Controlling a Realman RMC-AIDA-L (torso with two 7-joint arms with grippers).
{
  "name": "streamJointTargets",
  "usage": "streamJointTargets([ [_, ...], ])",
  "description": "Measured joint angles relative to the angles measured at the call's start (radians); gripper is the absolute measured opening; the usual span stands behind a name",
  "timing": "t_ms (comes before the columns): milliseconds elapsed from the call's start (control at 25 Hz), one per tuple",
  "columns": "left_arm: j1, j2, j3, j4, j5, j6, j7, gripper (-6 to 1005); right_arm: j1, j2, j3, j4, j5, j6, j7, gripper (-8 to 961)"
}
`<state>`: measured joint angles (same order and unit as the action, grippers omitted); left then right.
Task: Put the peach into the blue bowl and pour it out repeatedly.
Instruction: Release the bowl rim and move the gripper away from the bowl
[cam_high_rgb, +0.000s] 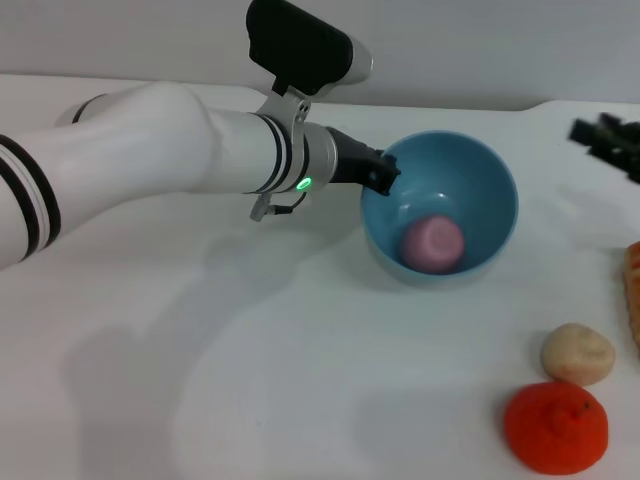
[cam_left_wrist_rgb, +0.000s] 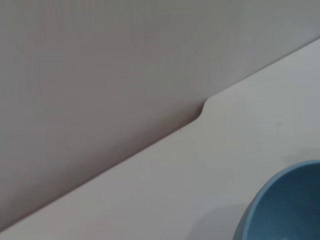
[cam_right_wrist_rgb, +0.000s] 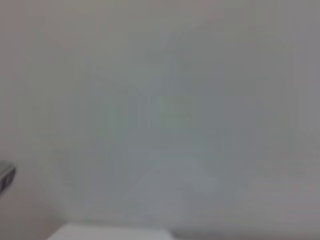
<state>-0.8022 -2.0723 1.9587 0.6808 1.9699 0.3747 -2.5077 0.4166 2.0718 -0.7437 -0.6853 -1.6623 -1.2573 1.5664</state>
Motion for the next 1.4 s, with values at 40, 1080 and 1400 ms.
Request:
streamJointTargets([
  [40, 0.000, 0.000, 0.000, 0.003, 0.002, -0.009, 0.003, -2, -0.014, 0.001, 0.019, 0.000, 0.024, -0.010, -0.033, 544],
  [1080, -0.047, 0.000, 0.001, 0.065, 0.110, -0.087, 0.029, -2, -0.230, -0.004, 0.432, 0.244, 0.184, -0.079, -0.400, 545],
  [1400, -0.042, 0.001, 0.012, 0.073, 0.110, -0.086, 0.029, -1, -0.228, -0.005, 0.432, 0.267, 0.185, -0.079, -0.401, 545],
])
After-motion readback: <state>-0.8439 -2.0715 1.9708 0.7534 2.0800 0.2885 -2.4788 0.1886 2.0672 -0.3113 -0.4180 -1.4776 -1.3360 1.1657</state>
